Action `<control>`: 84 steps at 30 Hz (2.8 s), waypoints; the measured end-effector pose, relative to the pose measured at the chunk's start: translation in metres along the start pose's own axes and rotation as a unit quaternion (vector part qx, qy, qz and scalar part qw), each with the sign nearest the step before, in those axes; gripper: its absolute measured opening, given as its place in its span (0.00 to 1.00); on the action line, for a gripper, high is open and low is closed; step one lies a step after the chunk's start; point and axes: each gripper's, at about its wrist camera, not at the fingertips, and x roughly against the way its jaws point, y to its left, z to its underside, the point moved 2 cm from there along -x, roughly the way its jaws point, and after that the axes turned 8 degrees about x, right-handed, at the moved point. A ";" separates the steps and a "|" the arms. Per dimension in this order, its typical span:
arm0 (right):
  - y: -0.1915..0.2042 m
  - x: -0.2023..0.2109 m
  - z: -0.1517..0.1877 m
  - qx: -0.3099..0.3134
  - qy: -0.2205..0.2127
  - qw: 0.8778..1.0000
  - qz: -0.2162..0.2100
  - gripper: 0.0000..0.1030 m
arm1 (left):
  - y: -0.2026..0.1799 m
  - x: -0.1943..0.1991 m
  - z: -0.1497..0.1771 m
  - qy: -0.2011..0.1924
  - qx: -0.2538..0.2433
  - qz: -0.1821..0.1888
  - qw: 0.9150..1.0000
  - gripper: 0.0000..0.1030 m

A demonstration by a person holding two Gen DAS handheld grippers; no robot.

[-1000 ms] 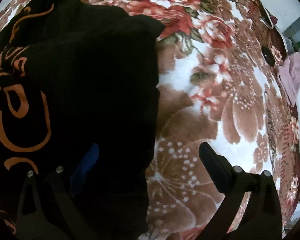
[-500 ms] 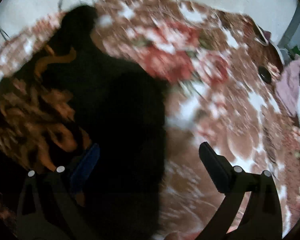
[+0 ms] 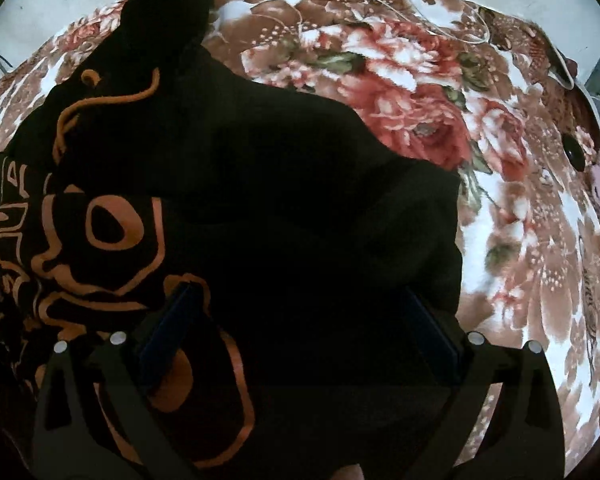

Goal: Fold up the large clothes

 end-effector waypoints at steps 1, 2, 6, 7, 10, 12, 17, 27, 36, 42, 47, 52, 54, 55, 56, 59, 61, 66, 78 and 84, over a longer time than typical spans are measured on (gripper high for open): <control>-0.001 0.003 -0.002 -0.001 -0.001 1.000 0.003 0.95 | 0.000 0.003 -0.002 0.001 0.000 0.003 1.000 0.75; -0.003 0.010 -0.005 -0.003 -0.007 1.000 0.007 0.95 | 0.003 0.010 -0.006 -0.005 0.006 0.012 1.000 0.75; -0.003 0.039 -0.029 -0.019 -0.049 0.998 -0.034 0.95 | 0.021 0.051 -0.035 -0.056 0.027 0.023 0.998 0.85; -0.001 0.041 -0.040 -0.018 -0.052 0.997 -0.045 0.95 | 0.026 0.056 -0.045 -0.060 0.033 0.026 0.997 0.85; 0.004 0.044 -0.072 -0.007 -0.065 0.997 -0.043 0.95 | 0.043 0.059 -0.077 -0.067 0.056 0.029 0.996 0.85; 0.005 0.046 -0.092 -0.012 -0.076 0.996 -0.046 0.95 | 0.054 0.055 -0.100 -0.066 0.075 0.035 0.994 0.85; 0.021 0.032 -0.148 -0.002 -0.082 0.995 -0.057 0.95 | 0.070 0.032 -0.154 -0.057 0.096 0.043 0.993 0.85; 0.045 -0.041 -0.241 0.053 -0.077 0.994 -0.055 0.95 | 0.075 -0.046 -0.256 -0.049 0.074 0.038 0.995 0.85; 0.056 -0.097 -0.295 0.069 -0.082 0.993 -0.041 0.94 | 0.076 -0.102 -0.343 -0.073 0.079 0.028 0.994 0.85; 0.072 -0.104 -0.299 0.126 -0.079 0.988 -0.032 0.09 | 0.054 -0.130 -0.371 -0.040 0.003 -0.009 0.999 0.09; 0.064 -0.069 -0.294 0.123 -0.108 0.985 -0.046 0.09 | 0.058 -0.078 -0.362 -0.089 0.039 0.038 0.995 0.07; 0.059 -0.011 -0.279 0.125 -0.145 0.980 -0.051 0.09 | 0.062 -0.017 -0.331 -0.121 0.053 0.071 0.989 0.07; 0.061 0.021 -0.263 0.123 -0.162 0.977 -0.063 0.09 | 0.070 0.012 -0.310 -0.134 0.074 0.094 0.984 0.07; 0.064 0.034 -0.256 0.117 -0.169 0.976 -0.072 0.09 | 0.073 0.026 -0.300 -0.142 0.082 0.101 0.981 0.07; 0.065 0.044 -0.250 0.113 -0.171 0.975 -0.080 0.09 | 0.073 0.037 -0.292 -0.150 0.086 0.105 0.979 0.07; 0.070 0.080 -0.224 0.090 -0.178 0.974 -0.112 0.09 | 0.069 0.074 -0.260 -0.166 0.076 0.118 0.976 0.07; 0.069 0.104 -0.201 0.076 -0.181 0.972 -0.127 0.09 | 0.064 0.098 -0.236 -0.172 0.068 0.126 0.975 0.07; 0.073 0.144 -0.146 0.072 -0.188 0.970 -0.133 0.09 | 0.053 0.144 -0.176 -0.180 0.051 0.136 0.973 0.07; 0.100 0.126 0.021 0.100 -0.108 0.980 -0.136 0.16 | 0.024 0.127 -0.004 -0.135 0.002 0.098 0.986 0.08; 0.106 0.082 0.083 0.086 -0.021 0.984 -0.153 0.61 | 0.021 0.088 0.061 -0.100 0.032 0.083 0.991 0.10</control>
